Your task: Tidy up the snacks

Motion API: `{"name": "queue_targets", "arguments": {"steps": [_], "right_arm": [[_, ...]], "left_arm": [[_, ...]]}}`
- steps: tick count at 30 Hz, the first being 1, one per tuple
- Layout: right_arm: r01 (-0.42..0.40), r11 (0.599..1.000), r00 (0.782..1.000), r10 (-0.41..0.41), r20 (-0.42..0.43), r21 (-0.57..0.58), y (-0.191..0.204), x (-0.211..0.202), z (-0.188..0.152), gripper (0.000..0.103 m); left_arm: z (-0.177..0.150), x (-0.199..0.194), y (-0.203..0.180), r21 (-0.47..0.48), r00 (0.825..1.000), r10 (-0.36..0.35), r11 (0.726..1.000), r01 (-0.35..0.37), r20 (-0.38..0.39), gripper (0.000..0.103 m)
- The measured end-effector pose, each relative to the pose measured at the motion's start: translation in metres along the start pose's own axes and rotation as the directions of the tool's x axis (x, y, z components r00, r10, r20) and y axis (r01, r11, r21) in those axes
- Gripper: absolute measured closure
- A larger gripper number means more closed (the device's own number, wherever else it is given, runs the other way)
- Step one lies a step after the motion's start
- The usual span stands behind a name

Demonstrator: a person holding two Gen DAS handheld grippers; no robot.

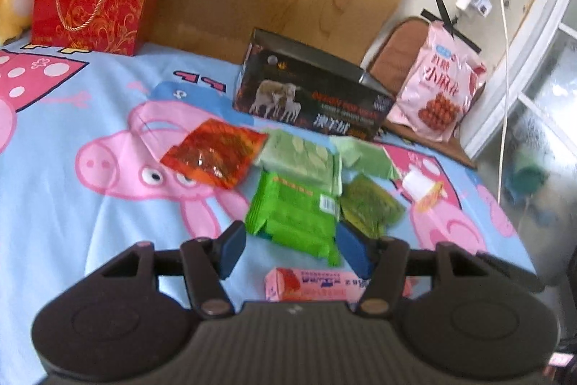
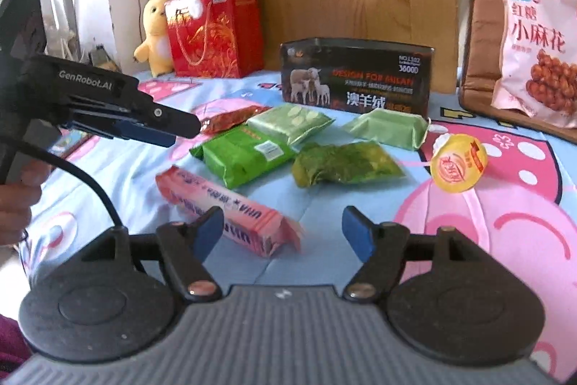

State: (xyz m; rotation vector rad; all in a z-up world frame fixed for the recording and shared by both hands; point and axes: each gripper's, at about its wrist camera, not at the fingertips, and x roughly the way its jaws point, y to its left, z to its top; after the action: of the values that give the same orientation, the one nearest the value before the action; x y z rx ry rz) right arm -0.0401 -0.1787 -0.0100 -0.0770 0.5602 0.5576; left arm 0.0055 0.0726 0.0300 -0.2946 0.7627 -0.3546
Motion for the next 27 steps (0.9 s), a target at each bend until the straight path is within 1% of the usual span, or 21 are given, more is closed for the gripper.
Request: {"name": "queue_targets", "arguments": {"steps": [3, 5, 6, 7, 9, 10, 12, 14, 17, 20, 23, 27], "right_arm": [[-0.020, 1.000, 1.000, 0.020, -0.017, -0.023, 0.002, -0.001, -0.001, 0.030], [-0.039, 0.999, 0.999, 0.038, -0.028, -0.028, 0.005, -0.002, -0.004, 0.030], [-0.044, 0.999, 0.998, 0.043, -0.037, -0.029, 0.007, -0.001, -0.005, 0.032], [-0.050, 0.998, 0.998, 0.049, -0.045, -0.030, 0.008, 0.000, -0.007, 0.036], [-0.050, 0.998, 0.998, 0.048, -0.047, -0.041, 0.011, 0.000, -0.008, 0.054], [-0.058, 0.997, 0.997, 0.056, -0.048, -0.045, 0.012, 0.001, -0.008, 0.062], [-0.032, 0.998, 0.999, 0.030, -0.045, -0.051, 0.015, 0.001, -0.007, 0.069], [-0.013, 0.998, 0.999, 0.010, -0.040, -0.059, 0.015, 0.000, -0.005, 0.070], [0.012, 0.998, 1.000, -0.012, -0.001, -0.065, 0.012, -0.006, 0.001, 0.070], [0.038, 0.998, 0.997, -0.035, 0.064, -0.051, 0.004, -0.009, 0.015, 0.069], [0.076, 0.996, 0.989, -0.069, 0.129, -0.053, -0.007, -0.004, 0.038, 0.069], [0.130, 0.990, 0.972, -0.115, 0.206, -0.058, -0.033, 0.017, 0.078, 0.069]], "left_arm": [[-0.007, -0.004, 0.003, -0.002, 1.000, -0.007, 1.000, 0.007, -0.018, 0.046], [-0.013, -0.003, 0.004, -0.012, 0.999, -0.016, 1.000, 0.015, -0.047, 0.050], [-0.017, -0.001, 0.005, -0.013, 0.998, -0.018, 1.000, 0.018, -0.063, 0.052], [-0.019, 0.002, 0.005, -0.013, 0.997, -0.022, 1.000, 0.021, -0.075, 0.058], [-0.022, 0.005, 0.006, -0.036, 0.994, -0.066, 0.997, 0.063, -0.090, 0.060], [-0.023, 0.005, 0.003, -0.027, 0.995, -0.054, 0.998, 0.051, -0.086, 0.060], [-0.023, 0.004, -0.004, 0.004, 0.996, -0.038, 0.999, 0.039, -0.082, 0.060], [-0.019, 0.002, -0.006, 0.005, 0.996, -0.049, 0.999, 0.050, -0.078, 0.060], [-0.002, -0.002, -0.013, 0.020, 0.997, -0.069, 0.997, 0.070, -0.040, 0.062], [0.025, 0.001, -0.022, 0.045, 0.997, -0.078, 0.996, 0.077, 0.018, 0.062], [0.056, 0.009, -0.033, 0.076, 0.993, -0.081, 0.994, 0.074, 0.089, 0.061], [0.107, 0.039, -0.037, 0.066, 0.984, -0.083, 0.995, 0.073, 0.158, 0.060]]}}
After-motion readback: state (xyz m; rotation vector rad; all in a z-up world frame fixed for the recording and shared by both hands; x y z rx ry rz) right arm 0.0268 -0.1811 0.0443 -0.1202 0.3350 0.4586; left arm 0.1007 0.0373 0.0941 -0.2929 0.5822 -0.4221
